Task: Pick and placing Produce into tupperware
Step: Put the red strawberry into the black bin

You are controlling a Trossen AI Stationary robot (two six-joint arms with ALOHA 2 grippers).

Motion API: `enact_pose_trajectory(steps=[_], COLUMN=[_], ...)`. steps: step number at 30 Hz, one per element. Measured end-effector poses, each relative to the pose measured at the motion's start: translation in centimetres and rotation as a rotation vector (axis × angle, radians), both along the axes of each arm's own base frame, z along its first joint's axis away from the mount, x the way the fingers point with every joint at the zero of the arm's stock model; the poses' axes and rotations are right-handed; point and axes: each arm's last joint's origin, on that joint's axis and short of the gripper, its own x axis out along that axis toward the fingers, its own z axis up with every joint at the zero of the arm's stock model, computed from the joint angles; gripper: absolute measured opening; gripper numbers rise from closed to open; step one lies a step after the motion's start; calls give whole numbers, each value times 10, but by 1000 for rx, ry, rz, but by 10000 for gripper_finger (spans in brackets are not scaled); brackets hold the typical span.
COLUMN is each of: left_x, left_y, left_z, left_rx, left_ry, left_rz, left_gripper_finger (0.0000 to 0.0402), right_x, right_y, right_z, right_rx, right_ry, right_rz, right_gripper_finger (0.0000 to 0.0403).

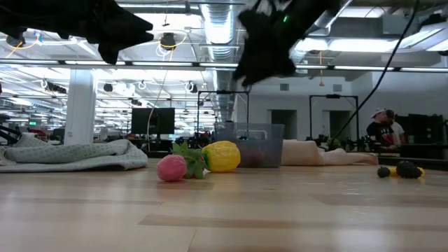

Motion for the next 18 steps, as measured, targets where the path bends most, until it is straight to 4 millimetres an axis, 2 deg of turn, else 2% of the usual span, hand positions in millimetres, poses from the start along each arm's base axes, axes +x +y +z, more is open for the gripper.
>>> enact_pose_trajectory(steps=[6, 9, 14, 18], left_x=[0, 0, 1, 4], left_y=[0, -2, -5, -4], left_z=[-1, -3, -6, -10], left_rx=[-1, -8, 30, 31], left_ry=[12, 26, 65, 93], left_rz=[-5, -58, -166, -139], left_gripper_finger=[121, 121, 121, 121], right_x=[-36, -58, -97, -125], right_y=[38, 58, 91, 111], right_z=[37, 47, 41, 23], right_rx=[-33, -34, -24, -23], right_ry=[-131, -221, -329, -435], right_rz=[152, 242, 433, 565], right_gripper_finger=[208, 209, 208, 208])
